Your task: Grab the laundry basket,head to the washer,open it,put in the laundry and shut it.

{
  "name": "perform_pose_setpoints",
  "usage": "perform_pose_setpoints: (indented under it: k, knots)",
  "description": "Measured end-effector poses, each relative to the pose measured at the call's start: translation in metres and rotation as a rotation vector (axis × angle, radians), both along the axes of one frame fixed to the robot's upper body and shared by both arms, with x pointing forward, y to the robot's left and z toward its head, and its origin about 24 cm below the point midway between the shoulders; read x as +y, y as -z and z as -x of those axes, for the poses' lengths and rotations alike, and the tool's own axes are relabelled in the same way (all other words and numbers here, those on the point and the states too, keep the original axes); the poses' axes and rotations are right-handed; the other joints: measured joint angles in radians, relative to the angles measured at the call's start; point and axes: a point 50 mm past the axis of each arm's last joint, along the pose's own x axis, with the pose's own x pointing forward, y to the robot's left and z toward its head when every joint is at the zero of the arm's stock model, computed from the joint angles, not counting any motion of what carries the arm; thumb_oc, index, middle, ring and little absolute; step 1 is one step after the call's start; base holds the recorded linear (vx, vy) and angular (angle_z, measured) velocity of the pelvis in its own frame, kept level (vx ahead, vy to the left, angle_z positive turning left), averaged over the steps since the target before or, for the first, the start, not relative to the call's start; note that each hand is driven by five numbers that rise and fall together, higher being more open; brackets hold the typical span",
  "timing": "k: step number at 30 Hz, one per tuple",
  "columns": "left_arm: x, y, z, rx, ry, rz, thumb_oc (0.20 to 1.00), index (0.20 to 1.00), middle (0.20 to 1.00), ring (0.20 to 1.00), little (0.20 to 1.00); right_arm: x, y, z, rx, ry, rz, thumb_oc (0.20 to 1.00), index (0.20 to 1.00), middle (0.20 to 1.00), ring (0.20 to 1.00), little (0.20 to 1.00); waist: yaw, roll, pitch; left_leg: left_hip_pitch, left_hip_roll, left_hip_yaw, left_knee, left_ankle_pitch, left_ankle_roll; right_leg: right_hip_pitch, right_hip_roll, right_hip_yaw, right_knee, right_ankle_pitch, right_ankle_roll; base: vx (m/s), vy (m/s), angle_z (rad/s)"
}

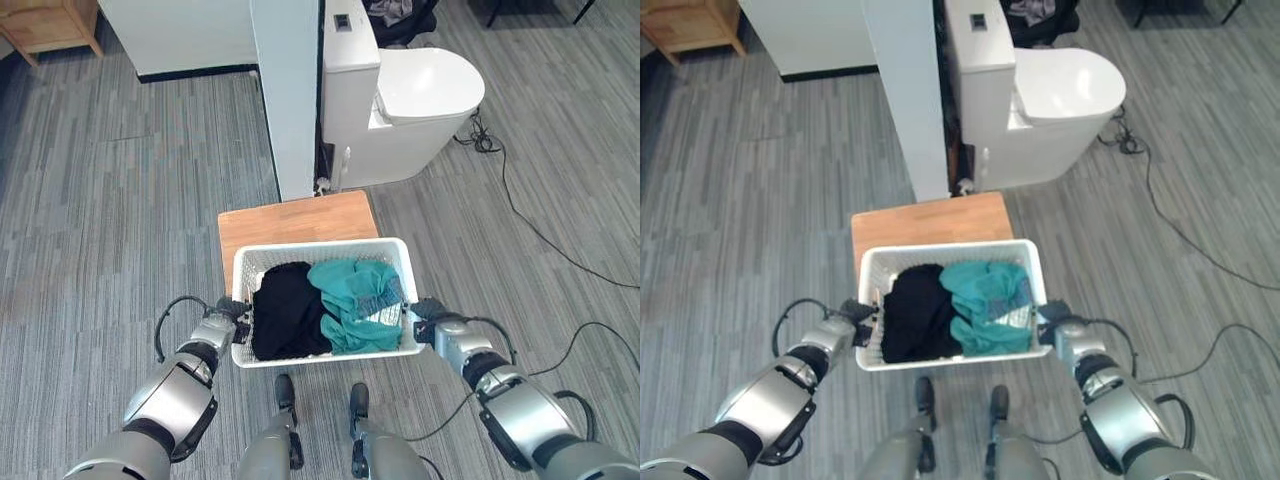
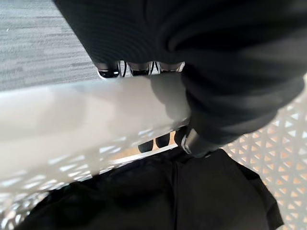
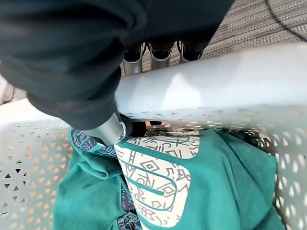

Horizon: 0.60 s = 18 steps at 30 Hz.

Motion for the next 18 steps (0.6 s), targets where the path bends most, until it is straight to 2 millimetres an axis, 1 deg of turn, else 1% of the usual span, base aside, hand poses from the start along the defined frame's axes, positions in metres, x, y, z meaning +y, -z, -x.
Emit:
perform_pose_setpoints:
  k: [2, 4, 7, 10, 12, 13, 15, 18]
  knots:
    - [-0.002, 0.009, 0.008, 0.03, 0.018, -0.014, 0.2, 0.2, 0.2, 0.2, 0.2, -0.003, 0.013, 0.014, 0.044, 0.004, -0.01, 0.2, 0.2, 0.2, 0.2, 0.2, 0.0, 0.006, -0.028, 0.002, 0.0, 0.0, 0.0, 0.003, 0.004, 0.003, 0.0, -0.001, 0.0, 0.0, 0.0, 0.0, 0.0, 0.0]
    - [-0.005, 0.015, 0.013, 0.048, 0.018, -0.007, 0.2, 0.2, 0.2, 0.2, 0.2, -0.006, 0.024, 0.026, 0.09, 0.018, -0.027, 0.2, 0.2, 0.2, 0.2, 0.2, 0.001, 0.014, -0.042, 0.014, 0.0, -0.001, 0.0, 0.003, 0.004, 0.014, 0.0, -0.002, 0.0, 0.001, -0.001, 0.0, 0.0, 0.0]
    - [-0.008, 0.016, 0.014, 0.045, -0.031, 0.059, 0.2, 0.2, 0.2, 0.2, 0.2, -0.008, 0.028, 0.03, 0.1, 0.062, -0.058, 0.2, 0.2, 0.2, 0.2, 0.2, 0.001, 0.019, -0.046, 0.022, 0.0, -0.003, 0.0, -0.001, 0.002, 0.023, 0.0, -0.004, -0.002, -0.001, -0.003, 0.01, -0.002, 0.01]
    - [-0.013, 0.02, 0.018, 0.034, -0.04, 0.101, 0.2, 0.2, 0.2, 0.2, 0.2, -0.014, 0.028, 0.032, 0.093, 0.076, -0.051, 0.2, 0.2, 0.2, 0.2, 0.2, 0.001, 0.035, -0.056, 0.031, -0.002, -0.003, 0.0, -0.001, 0.003, 0.033, -0.002, -0.005, -0.003, -0.001, -0.003, 0.04, -0.009, 0.01]
    - [-0.014, 0.026, 0.025, 0.046, -0.038, 0.109, 0.2, 0.2, 0.2, 0.2, 0.2, -0.016, 0.032, 0.037, 0.103, 0.08, -0.05, 0.2, 0.2, 0.2, 0.2, 0.2, 0.001, 0.044, -0.064, 0.044, -0.002, -0.006, 0.0, -0.002, 0.005, 0.049, -0.002, -0.008, -0.002, -0.005, -0.003, 0.01, -0.008, 0.03]
    - [-0.015, 0.033, 0.033, 0.068, -0.039, 0.114, 0.2, 0.2, 0.2, 0.2, 0.2, -0.019, 0.036, 0.043, 0.111, 0.077, -0.042, 0.2, 0.2, 0.2, 0.2, 0.2, 0.001, 0.054, -0.071, 0.054, -0.001, -0.009, 0.0, -0.004, 0.004, 0.06, -0.001, -0.011, -0.005, -0.011, -0.003, 0.02, -0.021, 0.07]
    - [-0.017, 0.038, 0.038, 0.086, -0.037, 0.115, 0.2, 0.2, 0.2, 0.2, 0.2, -0.021, 0.039, 0.049, 0.125, 0.062, -0.035, 0.2, 0.2, 0.2, 0.2, 0.2, 0.001, 0.064, -0.078, 0.054, -0.001, -0.014, 0.0, -0.003, 0.004, 0.062, 0.001, -0.016, -0.004, -0.012, -0.004, 0.02, -0.029, 0.07]
    - [-0.02, 0.041, 0.041, 0.099, -0.009, 0.092, 0.2, 0.2, 0.2, 0.2, 0.2, -0.024, 0.044, 0.057, 0.147, 0.064, -0.03, 0.2, 0.2, 0.2, 0.2, 0.2, 0.001, 0.067, -0.08, 0.058, 0.0, -0.022, 0.0, 0.0, 0.006, 0.07, 0.003, -0.025, -0.004, -0.014, -0.004, 0.03, -0.032, 0.07]
